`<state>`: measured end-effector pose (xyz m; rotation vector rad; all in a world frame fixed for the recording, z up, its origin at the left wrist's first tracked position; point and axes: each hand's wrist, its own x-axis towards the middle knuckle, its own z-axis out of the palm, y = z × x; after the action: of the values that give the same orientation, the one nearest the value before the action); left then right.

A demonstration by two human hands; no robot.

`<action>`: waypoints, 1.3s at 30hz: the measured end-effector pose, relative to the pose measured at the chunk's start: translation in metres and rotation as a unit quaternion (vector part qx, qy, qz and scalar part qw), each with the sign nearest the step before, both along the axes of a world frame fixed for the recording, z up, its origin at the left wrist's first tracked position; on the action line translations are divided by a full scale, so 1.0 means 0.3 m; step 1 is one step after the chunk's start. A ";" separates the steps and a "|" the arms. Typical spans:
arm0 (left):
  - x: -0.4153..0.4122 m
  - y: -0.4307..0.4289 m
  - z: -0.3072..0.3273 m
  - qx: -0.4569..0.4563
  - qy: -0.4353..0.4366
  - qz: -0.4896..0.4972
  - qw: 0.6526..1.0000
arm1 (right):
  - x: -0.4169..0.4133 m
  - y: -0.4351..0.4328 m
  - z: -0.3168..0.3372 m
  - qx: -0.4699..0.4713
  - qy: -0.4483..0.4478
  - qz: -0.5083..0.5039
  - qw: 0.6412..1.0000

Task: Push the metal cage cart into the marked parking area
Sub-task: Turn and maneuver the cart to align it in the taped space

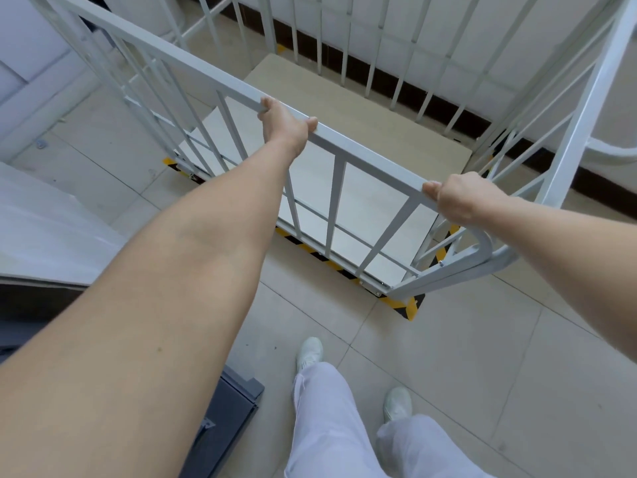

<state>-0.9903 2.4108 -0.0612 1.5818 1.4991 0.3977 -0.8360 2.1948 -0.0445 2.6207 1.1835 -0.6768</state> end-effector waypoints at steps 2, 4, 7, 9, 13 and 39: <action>-0.016 0.011 -0.013 0.010 0.001 -0.013 1.000 | 0.006 0.020 -0.004 0.007 0.001 0.013 1.000; -0.025 0.011 -0.025 0.002 -0.002 -0.021 1.000 | 0.002 0.011 -0.011 -0.010 0.009 0.034 0.999; -0.019 -0.009 -0.017 -0.006 -0.007 -0.033 0.999 | -0.004 -0.004 -0.010 -0.025 0.027 0.057 0.998; -0.016 -0.023 -0.017 -0.015 -0.016 -0.036 0.999 | -0.008 -0.001 -0.011 -0.018 0.021 0.062 0.998; -0.005 -0.049 -0.026 -0.027 -0.036 -0.037 0.998 | -0.019 -0.008 -0.022 -0.006 -0.015 0.068 0.998; 0.091 -0.342 0.076 0.080 0.119 -0.110 0.983 | 0.051 -0.099 0.054 0.052 0.040 0.093 0.994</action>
<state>-0.9631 2.3083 -0.0385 1.9581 1.4759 0.2113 -0.8206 2.1650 -0.0284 2.5436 1.5025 -0.7057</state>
